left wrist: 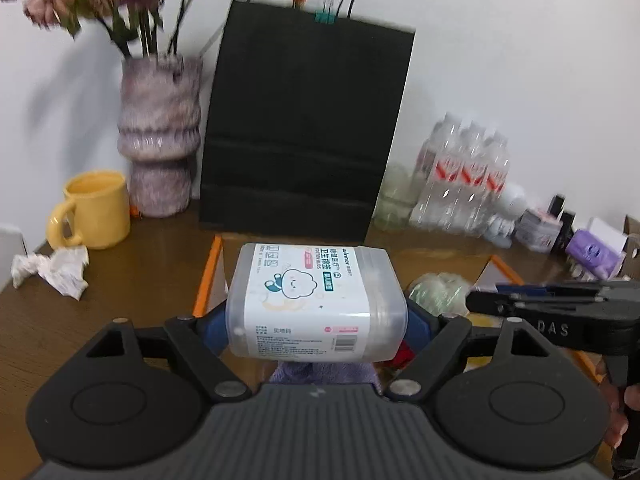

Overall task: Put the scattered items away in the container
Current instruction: 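Lower wipes box and wrapper into the box and open both tools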

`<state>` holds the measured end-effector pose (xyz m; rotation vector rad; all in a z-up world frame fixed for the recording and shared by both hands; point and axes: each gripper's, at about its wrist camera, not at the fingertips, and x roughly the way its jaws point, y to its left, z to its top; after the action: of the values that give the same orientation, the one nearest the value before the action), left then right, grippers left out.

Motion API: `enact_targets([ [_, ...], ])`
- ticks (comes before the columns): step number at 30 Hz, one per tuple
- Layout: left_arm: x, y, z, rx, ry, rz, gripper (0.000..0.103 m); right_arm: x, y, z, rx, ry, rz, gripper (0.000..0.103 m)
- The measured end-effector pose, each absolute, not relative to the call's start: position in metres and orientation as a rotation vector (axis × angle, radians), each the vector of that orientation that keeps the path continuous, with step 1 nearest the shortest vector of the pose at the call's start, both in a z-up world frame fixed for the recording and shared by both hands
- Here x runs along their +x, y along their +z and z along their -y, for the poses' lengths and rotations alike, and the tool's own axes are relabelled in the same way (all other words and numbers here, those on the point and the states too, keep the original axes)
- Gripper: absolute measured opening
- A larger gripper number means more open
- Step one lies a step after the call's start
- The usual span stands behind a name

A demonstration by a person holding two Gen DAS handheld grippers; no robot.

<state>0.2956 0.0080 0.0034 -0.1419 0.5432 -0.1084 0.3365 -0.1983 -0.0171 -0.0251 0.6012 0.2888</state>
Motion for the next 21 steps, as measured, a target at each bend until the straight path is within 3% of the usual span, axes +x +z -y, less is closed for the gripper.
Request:
enact_targets([
  [5,0.301,-0.012,-0.007,-0.128,-0.110,-0.584,0.084,0.341,-0.034,0.188,-0.060,0.313,-0.642,0.031],
  [7,0.300,-0.013,-0.005,-0.124,-0.115,-0.587,0.085,0.339,-0.036,0.186,-0.066,0.317,-0.648,0.036],
  [8,0.299,-0.013,-0.004,-0.122,-0.116,-0.587,0.091,0.337,-0.036,0.186,-0.070,0.318,-0.651,0.043],
  [10,0.295,-0.009,-0.004,-0.123,-0.116,-0.572,0.103,0.335,-0.036,0.186,-0.077,0.308,-0.657,0.091],
  [11,0.294,-0.007,-0.004,-0.122,-0.116,-0.561,0.103,0.333,-0.034,0.186,-0.080,0.297,-0.650,0.096],
  [21,0.283,0.005,0.001,-0.101,-0.121,-0.515,0.103,0.323,-0.025,0.190,-0.080,0.293,-0.646,0.100],
])
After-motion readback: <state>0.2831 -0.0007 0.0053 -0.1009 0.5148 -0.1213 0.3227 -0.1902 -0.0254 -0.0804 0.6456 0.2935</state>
